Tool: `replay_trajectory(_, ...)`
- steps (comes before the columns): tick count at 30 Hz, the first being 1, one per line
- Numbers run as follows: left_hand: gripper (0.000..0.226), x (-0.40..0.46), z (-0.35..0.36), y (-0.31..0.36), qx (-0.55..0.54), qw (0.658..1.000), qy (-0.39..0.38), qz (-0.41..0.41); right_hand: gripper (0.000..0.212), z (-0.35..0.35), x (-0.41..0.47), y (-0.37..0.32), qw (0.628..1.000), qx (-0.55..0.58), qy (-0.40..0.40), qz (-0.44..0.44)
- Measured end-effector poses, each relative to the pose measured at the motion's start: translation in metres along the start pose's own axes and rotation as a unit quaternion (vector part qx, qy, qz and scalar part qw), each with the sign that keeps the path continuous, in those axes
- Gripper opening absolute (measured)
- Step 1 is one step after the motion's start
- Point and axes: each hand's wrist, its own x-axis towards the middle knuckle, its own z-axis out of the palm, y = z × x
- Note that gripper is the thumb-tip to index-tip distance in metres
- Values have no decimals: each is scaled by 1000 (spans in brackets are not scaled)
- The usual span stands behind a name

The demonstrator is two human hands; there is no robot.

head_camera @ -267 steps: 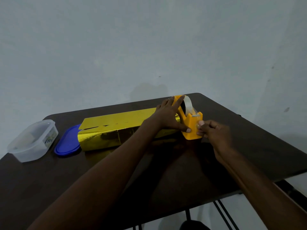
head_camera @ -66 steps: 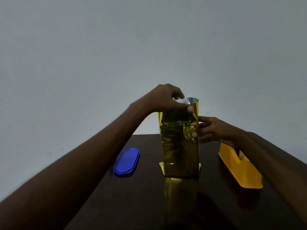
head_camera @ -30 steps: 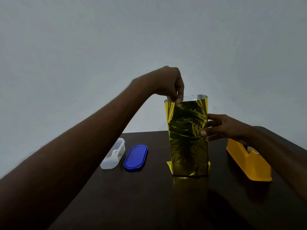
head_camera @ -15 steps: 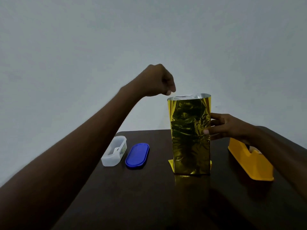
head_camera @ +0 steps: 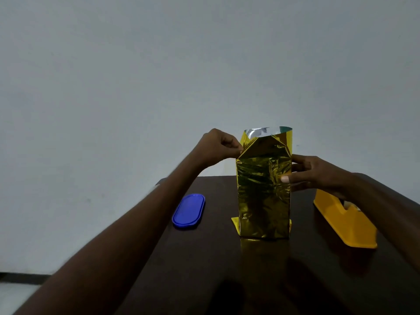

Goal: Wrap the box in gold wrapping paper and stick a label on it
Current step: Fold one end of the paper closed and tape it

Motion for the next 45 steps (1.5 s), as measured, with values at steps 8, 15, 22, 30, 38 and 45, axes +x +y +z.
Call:
replay_trajectory(8, 13, 12, 0, 2, 27, 998, -45, 17, 50, 4, -5, -12, 998, -60, 7, -5)
replay_trajectory(15, 16, 17, -2, 3, 49, 995, -70, 41, 92, 29, -16, -69, 877, -309, 284, -234)
replay_trajectory(22, 20, 23, -2, 5, 98, 990, -93, 49, 50, 57, -23, -84, 812, -409, 285, -305)
replay_trajectory(30, 27, 34, -5, 15, 144, 976, -157, 41, 12, 74, -33, -70, 711, -511, 319, -364)
replay_trajectory(38, 38, 41, -7, 25, 194, 955, -224, 11, 11, 90, -38, -45, 729, -502, 324, -335)
replay_trajectory(45, 40, 45, -6, 33, 192, 946, -260, -18, 21, 92, -36, -36, 727, -507, 329, -327)
